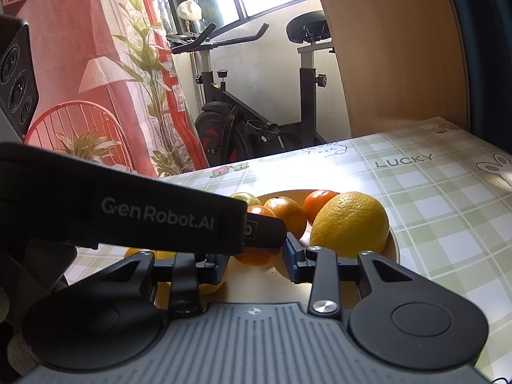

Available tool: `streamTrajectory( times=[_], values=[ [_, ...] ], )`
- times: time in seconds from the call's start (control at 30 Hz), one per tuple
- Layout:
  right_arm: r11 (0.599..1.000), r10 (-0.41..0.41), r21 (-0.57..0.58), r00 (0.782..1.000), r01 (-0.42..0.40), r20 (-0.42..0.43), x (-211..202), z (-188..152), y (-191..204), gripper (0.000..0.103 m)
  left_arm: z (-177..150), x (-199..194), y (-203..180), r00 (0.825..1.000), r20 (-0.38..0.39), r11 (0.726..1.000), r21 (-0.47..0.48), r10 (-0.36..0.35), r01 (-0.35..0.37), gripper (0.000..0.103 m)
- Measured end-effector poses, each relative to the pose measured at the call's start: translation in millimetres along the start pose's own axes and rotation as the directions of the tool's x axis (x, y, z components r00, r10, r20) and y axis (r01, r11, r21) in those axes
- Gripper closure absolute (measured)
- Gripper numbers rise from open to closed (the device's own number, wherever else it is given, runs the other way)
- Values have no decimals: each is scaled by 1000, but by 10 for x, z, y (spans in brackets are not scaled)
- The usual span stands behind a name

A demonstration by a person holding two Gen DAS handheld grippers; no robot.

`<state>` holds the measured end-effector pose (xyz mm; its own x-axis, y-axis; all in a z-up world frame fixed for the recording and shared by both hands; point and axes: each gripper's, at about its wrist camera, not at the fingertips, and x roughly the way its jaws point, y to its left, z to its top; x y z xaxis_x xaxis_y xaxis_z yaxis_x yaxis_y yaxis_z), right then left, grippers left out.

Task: Organize fruits
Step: 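Carry the orange onto the plate and open the left gripper, then grasp another orange beside the plate with the left gripper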

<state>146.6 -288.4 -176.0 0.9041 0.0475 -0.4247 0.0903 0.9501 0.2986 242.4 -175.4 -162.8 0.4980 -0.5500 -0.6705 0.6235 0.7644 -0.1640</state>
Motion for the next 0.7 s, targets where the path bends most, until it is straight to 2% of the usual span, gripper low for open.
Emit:
streamTrajectory(
  times=[0.37, 0.53, 0.7],
  values=[
    [999, -27, 17, 997, 28, -67, 103, -18, -25, 65, -28, 37, 10, 1000, -4, 1000, -3, 12, -12, 61],
    [999, -36, -1, 998, 36, -60, 101, -32, 1, 61, -73, -133, 114, 999, 50, 996, -85, 7, -3, 61],
    [998, -17, -61, 1000, 18, 9, -19, -82, 99, 61, -97, -506, 277, 993, 118, 985, -173, 22, -1, 61]
  ],
)
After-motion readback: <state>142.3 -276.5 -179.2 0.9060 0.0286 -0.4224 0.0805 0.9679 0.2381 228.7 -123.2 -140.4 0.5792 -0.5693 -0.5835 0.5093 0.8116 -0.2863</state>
